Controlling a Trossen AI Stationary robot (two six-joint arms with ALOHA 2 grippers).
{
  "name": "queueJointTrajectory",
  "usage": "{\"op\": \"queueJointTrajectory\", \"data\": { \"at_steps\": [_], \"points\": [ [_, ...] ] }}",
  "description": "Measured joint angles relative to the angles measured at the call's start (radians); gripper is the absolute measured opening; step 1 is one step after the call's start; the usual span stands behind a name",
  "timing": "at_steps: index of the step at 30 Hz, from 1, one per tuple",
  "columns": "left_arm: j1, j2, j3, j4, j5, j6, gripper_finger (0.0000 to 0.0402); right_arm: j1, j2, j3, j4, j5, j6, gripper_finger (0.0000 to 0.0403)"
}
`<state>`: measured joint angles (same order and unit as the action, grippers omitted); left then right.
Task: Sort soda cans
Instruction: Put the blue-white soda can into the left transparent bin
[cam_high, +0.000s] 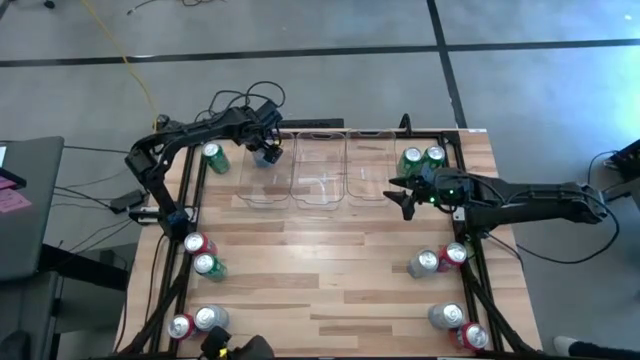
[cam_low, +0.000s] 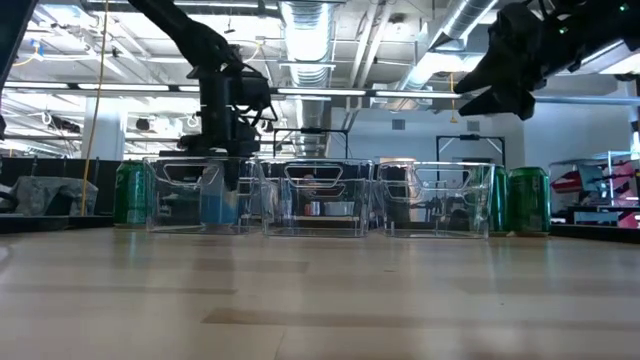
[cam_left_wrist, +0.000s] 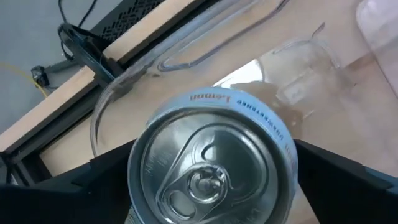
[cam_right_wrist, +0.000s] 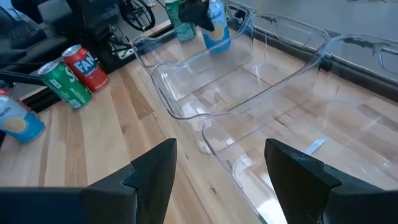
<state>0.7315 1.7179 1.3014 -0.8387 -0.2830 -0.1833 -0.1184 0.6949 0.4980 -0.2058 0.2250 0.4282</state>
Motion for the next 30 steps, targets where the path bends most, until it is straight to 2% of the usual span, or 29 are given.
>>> {"op": "queueJointTrajectory", "data": {
  "at_steps": [8, 16, 18, 23, 30],
  "points": [
    [0.0, -0.087, 0.0, -0.004, -0.01, 0.019, 0.0393, 0.0, 0.0, 0.0, 0.02, 0.0, -0.027, 0.0265],
    [-0.037, -0.331, 0.0, 0.019, -0.018, 0.085, 0.0395, -0.023, -0.002, 0.0, 0.044, 0.01, -0.105, 0.0265],
    [-0.085, -0.407, -0.017, 0.073, -0.018, 0.112, 0.0395, -0.028, -0.002, 0.012, 0.027, -0.029, -0.116, 0.0265],
    [-0.245, -0.582, -0.111, 0.213, -0.01, 0.164, 0.0395, -0.004, -0.002, 0.067, -0.037, -0.224, -0.086, 0.0265],
    [-0.464, -0.786, -0.322, 0.374, -0.01, 0.133, 0.0396, 0.121, -0.002, 0.135, -0.075, -0.239, 0.007, 0.0265]
  ]
}}
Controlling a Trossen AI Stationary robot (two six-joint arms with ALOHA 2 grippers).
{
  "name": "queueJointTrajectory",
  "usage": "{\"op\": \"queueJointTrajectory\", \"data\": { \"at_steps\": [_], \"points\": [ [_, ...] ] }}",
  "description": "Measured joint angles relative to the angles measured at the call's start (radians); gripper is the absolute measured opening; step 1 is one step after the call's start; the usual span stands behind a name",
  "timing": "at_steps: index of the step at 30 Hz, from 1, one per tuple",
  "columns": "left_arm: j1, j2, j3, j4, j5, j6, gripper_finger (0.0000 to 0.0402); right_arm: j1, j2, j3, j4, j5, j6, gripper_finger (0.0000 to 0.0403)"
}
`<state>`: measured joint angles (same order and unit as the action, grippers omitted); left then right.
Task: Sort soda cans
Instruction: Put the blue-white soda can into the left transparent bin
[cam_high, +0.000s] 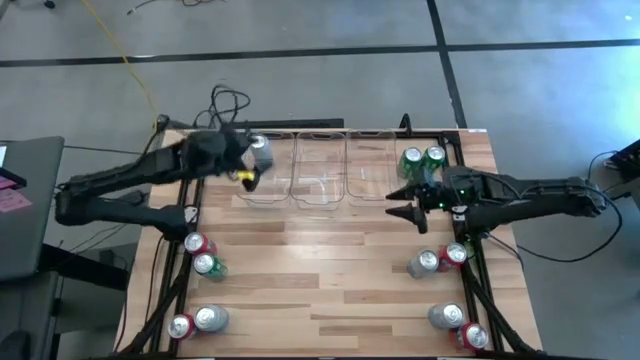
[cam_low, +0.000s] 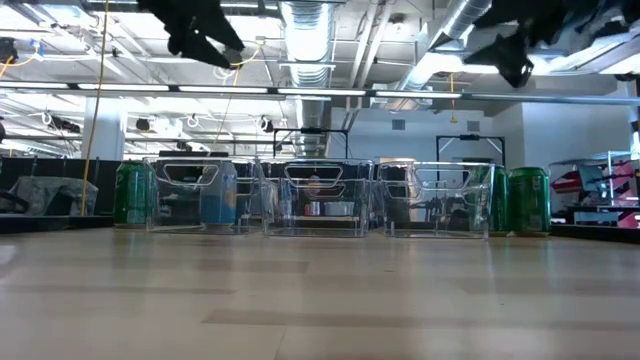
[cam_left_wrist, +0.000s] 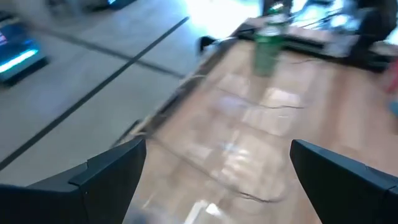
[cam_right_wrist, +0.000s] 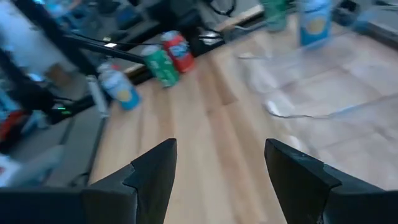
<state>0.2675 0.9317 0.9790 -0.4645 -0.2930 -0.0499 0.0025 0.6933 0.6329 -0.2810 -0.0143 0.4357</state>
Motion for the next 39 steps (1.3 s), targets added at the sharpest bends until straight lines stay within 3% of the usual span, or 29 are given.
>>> {"op": "queueJointTrajectory", "data": {
  "at_steps": [6, 13, 20, 25, 33, 39],
  "points": [
    [-0.157, -0.089, -0.181, 0.175, 0.0, -0.007, 0.0396, 0.128, 0.014, 0.023, -0.003, 0.015, 0.081, 0.0265],
    [-0.288, -0.053, -0.271, 0.291, -0.001, 0.051, 0.0396, 0.279, 0.015, 0.023, -0.097, -0.029, 0.244, 0.0265],
    [-0.376, 0.031, -0.296, 0.317, -0.001, 0.03, 0.0396, 0.443, 0.016, 0.023, -0.264, 0.12, 0.519, 0.0265],
    [-0.412, 0.079, -0.293, 0.443, -0.001, 0.096, 0.0396, 0.527, 0.02, 0.037, -0.344, 0.19, 0.688, 0.0265],
    [-0.412, 0.105, -0.273, 0.552, -0.001, 0.204, 0.0396, 0.541, 0.176, 0.275, -0.702, 0.249, 0.787, 0.0265],
    [-0.411, 0.105, -0.272, 0.578, -0.001, 0.211, 0.0396, 0.572, 0.368, 0.426, -0.837, 0.231, 0.668, 0.0265]
  ]
}}
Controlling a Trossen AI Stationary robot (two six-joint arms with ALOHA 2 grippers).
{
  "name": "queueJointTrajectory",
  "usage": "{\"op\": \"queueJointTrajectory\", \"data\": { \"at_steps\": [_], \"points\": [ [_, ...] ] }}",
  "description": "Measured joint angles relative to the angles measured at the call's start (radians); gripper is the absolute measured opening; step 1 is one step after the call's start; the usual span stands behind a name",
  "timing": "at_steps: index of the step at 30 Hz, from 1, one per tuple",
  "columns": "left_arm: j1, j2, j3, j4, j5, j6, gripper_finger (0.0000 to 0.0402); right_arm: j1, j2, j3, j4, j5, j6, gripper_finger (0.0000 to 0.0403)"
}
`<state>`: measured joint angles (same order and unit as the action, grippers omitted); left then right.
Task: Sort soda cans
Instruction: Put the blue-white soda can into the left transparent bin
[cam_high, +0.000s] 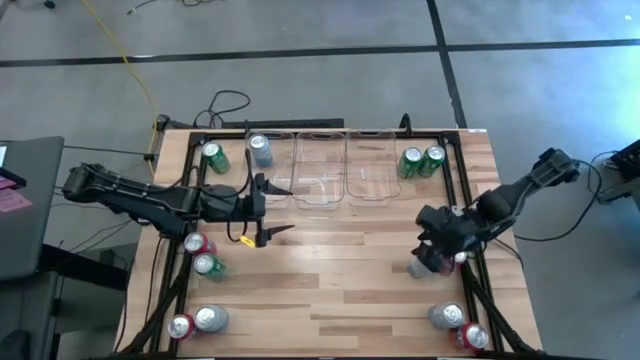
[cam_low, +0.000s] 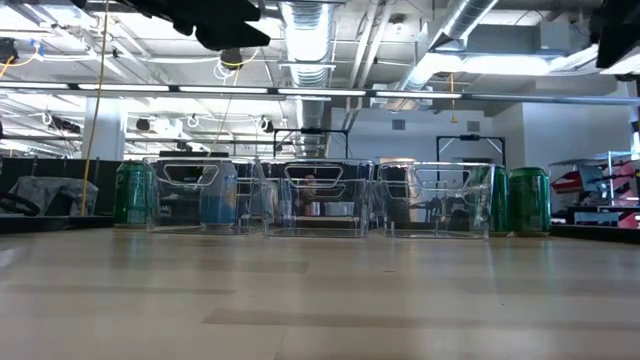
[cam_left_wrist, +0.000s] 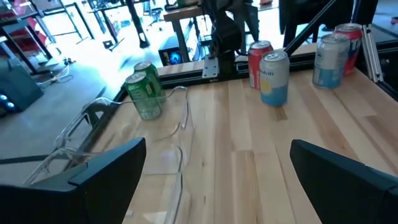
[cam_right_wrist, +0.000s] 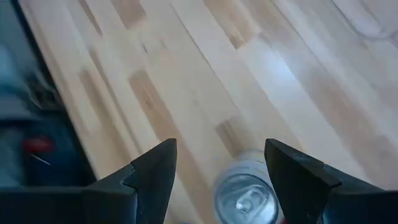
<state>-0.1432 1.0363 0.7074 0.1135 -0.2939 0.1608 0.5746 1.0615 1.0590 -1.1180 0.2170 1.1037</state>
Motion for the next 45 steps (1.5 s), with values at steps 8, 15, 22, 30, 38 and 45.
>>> {"op": "queueJointTrajectory", "data": {
  "at_steps": [8, 15, 22, 30, 38, 45],
  "points": [
    [-0.015, 0.013, -0.02, -0.004, 0.001, -0.06, 0.0396, 0.035, 0.163, 0.073, -0.175, -0.151, 0.048, 0.0265],
    [-0.016, 0.013, -0.027, -0.016, 0.001, -0.101, 0.0396, 0.048, 0.188, 0.084, -0.213, -0.175, 0.049, 0.0265],
    [-0.013, 0.013, -0.027, -0.016, -0.014, -0.128, 0.0396, 0.042, 0.187, 0.084, -0.215, -0.174, -0.059, 0.0265],
    [-0.013, 0.013, -0.027, -0.029, -0.014, -0.149, 0.0396, 0.028, 0.187, 0.08, -0.225, -0.186, -0.034, 0.0266],
    [-0.013, 0.013, -0.027, -0.073, -0.013, -0.162, 0.0396, 0.019, 0.187, 0.077, -0.203, -0.197, -0.005, 0.0297],
    [-0.013, 0.013, -0.027, -0.072, -0.01, -0.159, 0.0396, 0.026, 0.202, 0.077, -0.206, -0.178, -0.005, 0.0332]
  ]
}}
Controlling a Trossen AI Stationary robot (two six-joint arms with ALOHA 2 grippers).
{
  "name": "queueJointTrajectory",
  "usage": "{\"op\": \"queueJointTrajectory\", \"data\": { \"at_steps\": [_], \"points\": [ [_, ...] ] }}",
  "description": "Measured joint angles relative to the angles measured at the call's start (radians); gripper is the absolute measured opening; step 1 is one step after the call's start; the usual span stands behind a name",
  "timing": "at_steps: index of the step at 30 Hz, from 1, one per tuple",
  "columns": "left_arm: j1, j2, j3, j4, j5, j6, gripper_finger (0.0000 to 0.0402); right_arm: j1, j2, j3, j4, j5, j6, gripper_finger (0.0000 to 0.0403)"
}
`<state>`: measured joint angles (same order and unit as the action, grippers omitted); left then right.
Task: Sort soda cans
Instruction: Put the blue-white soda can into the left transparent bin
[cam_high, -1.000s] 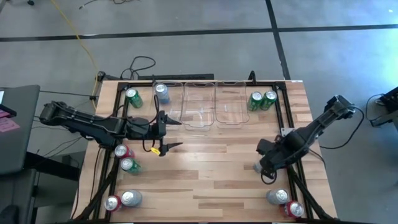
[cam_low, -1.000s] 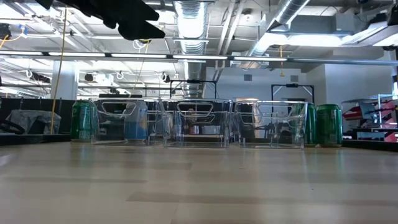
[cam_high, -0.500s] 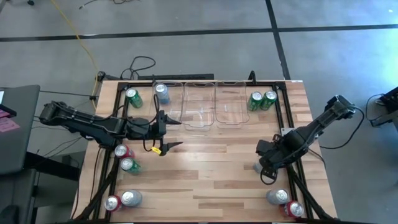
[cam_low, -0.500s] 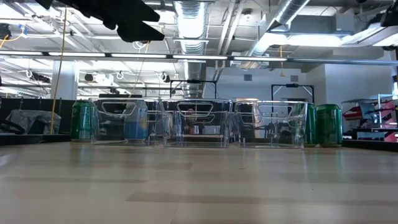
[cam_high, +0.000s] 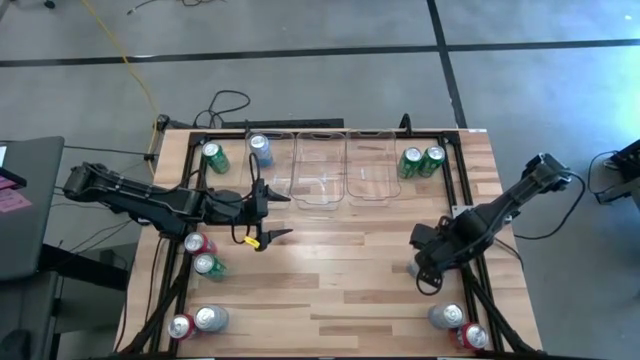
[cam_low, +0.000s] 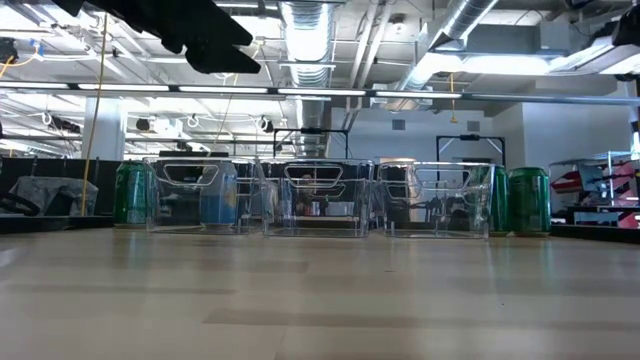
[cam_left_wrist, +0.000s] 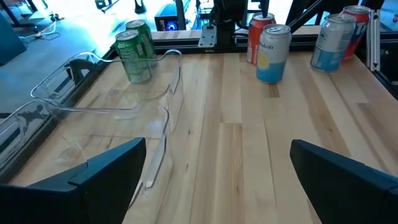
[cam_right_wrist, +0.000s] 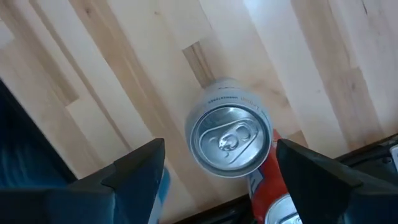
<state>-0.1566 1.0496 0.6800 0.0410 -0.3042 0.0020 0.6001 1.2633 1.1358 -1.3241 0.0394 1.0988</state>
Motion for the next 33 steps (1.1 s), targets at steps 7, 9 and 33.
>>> {"op": "queueJointTrajectory", "data": {
  "at_steps": [7, 9, 33],
  "points": [
    [0.0, 0.0, 0.0, 0.0, 0.0, -0.002, 0.0396, 0.023, 0.088, -0.001, -0.003, 0.031, 0.003, 0.0335],
    [0.0, 0.0, 0.0, -0.001, 0.0, -0.002, 0.0396, 0.025, 0.112, -0.001, -0.013, 0.039, 0.004, 0.0336],
    [0.0, 0.0, 0.0, -0.006, 0.0, -0.007, 0.0396, 0.161, 0.145, -0.002, -0.1, 0.15, 0.21, 0.0331]
  ]
}}
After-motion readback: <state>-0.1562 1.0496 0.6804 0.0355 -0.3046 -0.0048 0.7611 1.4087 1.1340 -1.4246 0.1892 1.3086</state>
